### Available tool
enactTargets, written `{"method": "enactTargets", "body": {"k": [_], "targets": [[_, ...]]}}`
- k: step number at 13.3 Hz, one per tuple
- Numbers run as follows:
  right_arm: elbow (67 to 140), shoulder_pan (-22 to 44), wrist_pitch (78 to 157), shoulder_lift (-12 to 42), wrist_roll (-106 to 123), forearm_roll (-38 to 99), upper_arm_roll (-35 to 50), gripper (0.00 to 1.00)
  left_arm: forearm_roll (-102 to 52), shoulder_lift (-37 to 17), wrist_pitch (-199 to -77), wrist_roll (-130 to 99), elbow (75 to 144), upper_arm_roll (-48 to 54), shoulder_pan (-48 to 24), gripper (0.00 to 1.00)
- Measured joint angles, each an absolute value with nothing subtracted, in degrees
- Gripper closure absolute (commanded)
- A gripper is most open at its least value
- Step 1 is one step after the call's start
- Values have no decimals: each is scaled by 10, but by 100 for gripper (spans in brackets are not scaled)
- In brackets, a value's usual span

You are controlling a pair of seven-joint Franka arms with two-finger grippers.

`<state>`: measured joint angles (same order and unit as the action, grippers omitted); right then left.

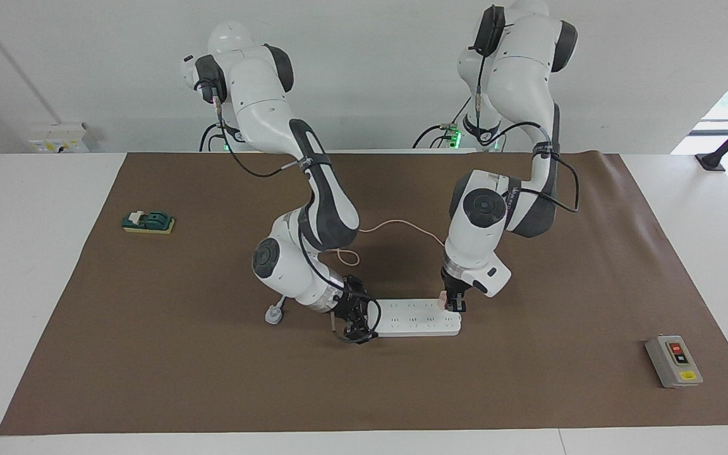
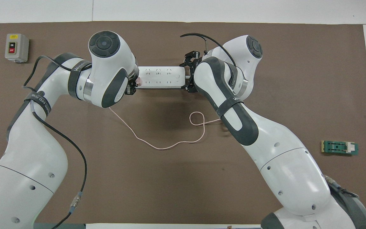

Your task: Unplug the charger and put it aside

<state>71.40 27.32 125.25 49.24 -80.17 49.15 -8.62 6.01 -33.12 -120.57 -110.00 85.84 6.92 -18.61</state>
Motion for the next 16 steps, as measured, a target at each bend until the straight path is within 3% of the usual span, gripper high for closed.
{"method": "enactTargets", "body": {"k": [5,12,16], "targets": [[714,273,1253,492,-802,492,-86,100,62,-331,-1206,-1100,858,69,-186,85],[715,273,1253,493,-801,495,-86,100,62,-333,-1198,-1101,852,70,-187,87],[715,271,1252,493,-800,499,-86,100,62,-338,-1126,-1102,801,70,-189,87]]}}
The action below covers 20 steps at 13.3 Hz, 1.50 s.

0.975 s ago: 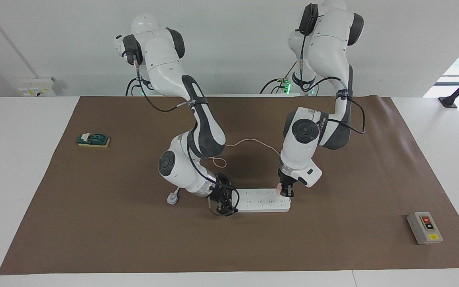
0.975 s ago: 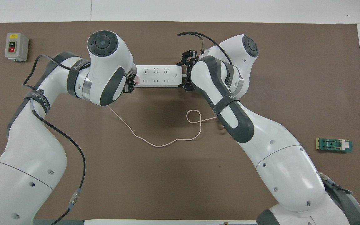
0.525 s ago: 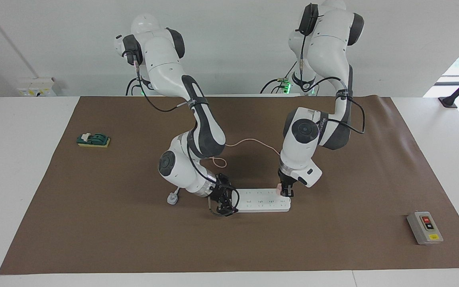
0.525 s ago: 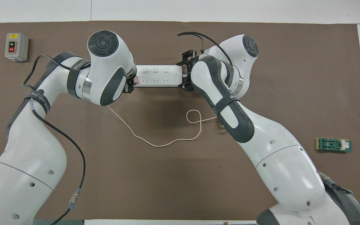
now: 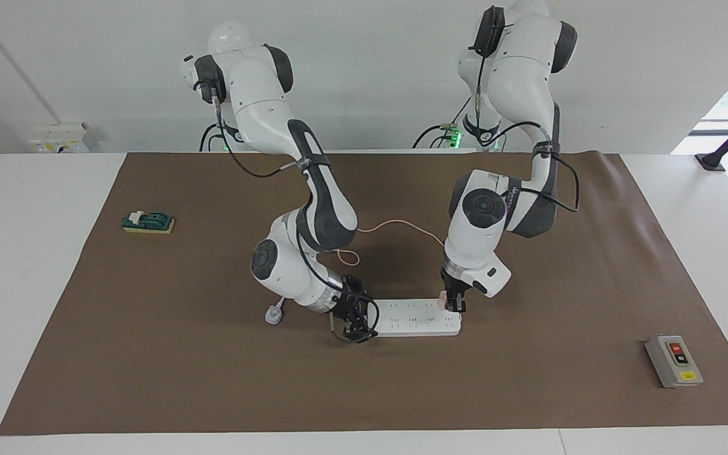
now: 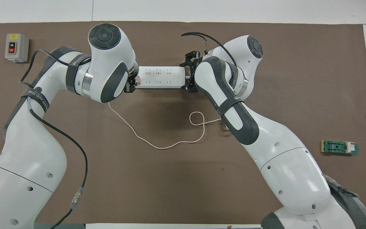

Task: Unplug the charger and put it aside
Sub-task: 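Pull the pink charger out of the strip with the left gripper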

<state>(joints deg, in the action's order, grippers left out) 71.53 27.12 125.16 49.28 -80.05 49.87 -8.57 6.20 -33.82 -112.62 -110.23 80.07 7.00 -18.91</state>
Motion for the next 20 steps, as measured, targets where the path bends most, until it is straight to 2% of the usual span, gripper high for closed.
{"method": "enactTargets", "body": {"k": [3,6,7,9,10,11,15,20], "targets": [[716,270,1251,493,-800,501,-85,100,62,-324,-1063,-1102,763,67,-189,87],[716,270,1251,493,-800,501,-85,98,66,-321,-1057,-1080,760,66,-189,89],[716,270,1251,493,-800,502,-85,93,67,-320,-1057,-1054,759,65,-189,89],[716,270,1251,493,-800,502,-85,70,68,-311,-1057,-981,756,60,-186,89],[716,270,1251,493,-800,502,-85,29,69,-303,-1054,-937,755,55,-184,89],[716,270,1251,493,-799,502,-85,0,69,-293,-1040,-882,755,49,-180,89],[713,270,1258,493,-788,502,-85,0,69,-260,-1002,-667,770,47,-147,89],[719,270,1263,480,-783,502,-88,0,69,-206,-1001,-437,856,46,-101,88]]}}
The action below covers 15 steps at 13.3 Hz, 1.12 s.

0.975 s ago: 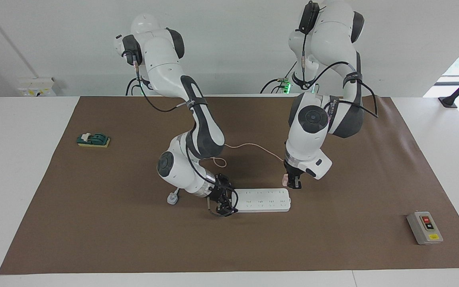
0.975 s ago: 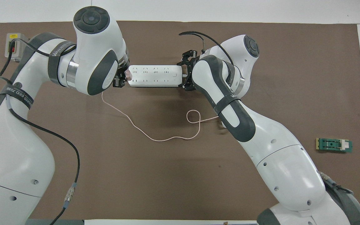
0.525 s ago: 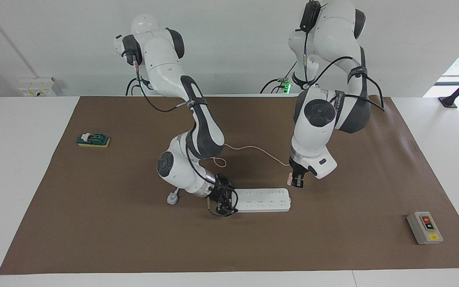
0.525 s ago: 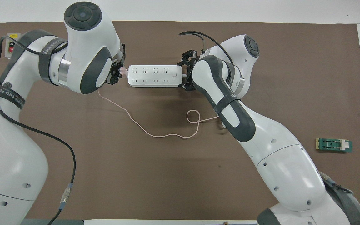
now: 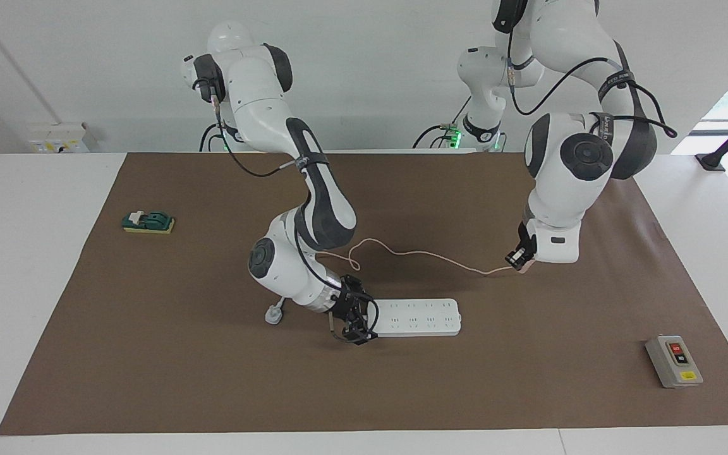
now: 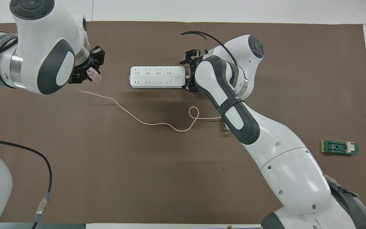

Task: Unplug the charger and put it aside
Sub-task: 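Pull the pink charger out of the strip with the left gripper, then set the charger down beside the strip and withdraw both grippers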

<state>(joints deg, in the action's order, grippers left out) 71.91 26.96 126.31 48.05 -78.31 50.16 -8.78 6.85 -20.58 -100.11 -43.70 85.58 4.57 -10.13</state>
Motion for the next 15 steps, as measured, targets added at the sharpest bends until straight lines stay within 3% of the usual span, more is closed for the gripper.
{"method": "enactTargets", "body": {"k": [6,15], "targets": [[824,259,1254,370,-769,482,-97,0,68,-159,-1074,-221,979,45,-74,89],[829,195,1010,268,-521,230,-106,0,67,-119,-1251,-108,1145,46,-44,88]]}}
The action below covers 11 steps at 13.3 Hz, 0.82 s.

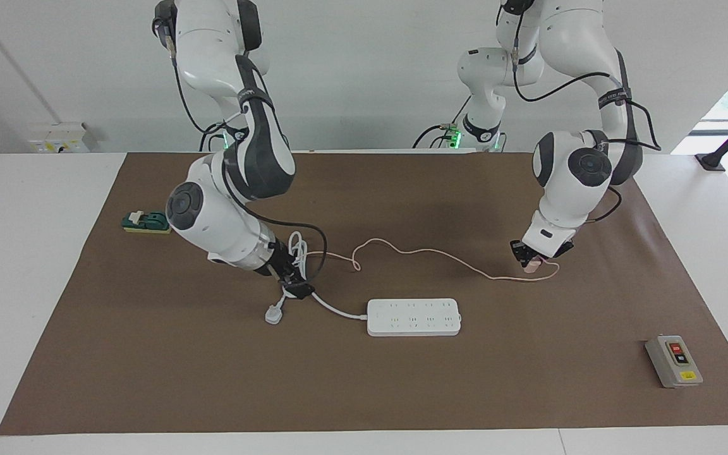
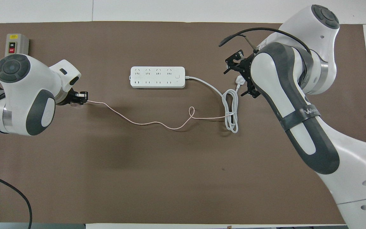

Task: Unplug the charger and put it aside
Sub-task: 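Set the charger down beside the strip and withdraw both grippers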

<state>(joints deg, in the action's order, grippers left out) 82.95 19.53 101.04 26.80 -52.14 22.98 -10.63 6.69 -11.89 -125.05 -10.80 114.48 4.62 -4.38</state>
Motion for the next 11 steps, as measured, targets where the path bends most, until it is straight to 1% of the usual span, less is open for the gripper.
{"method": "enactTargets", "body": {"k": [2,3,6,7,8,9,10,11], "targets": [[831,195,966,247,-461,168,-111,0,66,-102,-1264,-108,1175,48,-42,88],[831,194,947,236,-427,143,-113,0,63,-92,-1272,-107,1188,48,-42,86],[832,181,894,196,-334,82,-116,0,58,-68,-1300,-95,1230,48,-30,77],[832,172,880,182,-308,67,-116,0,57,-63,-1309,-92,1244,48,-25,71],[833,162,867,170,-284,61,-116,0,56,-59,-1315,-91,1256,48,-20,54],[834,152,857,160,-261,57,-117,0,56,-56,-1319,-89,1263,48,-17,27],[835,147,854,153,-241,52,-116,0,56,-55,-1320,-84,1266,47,-14,5],[838,145,854,147,-223,44,-116,0,55,-53,-1320,-76,1267,47,-9,0]]}}
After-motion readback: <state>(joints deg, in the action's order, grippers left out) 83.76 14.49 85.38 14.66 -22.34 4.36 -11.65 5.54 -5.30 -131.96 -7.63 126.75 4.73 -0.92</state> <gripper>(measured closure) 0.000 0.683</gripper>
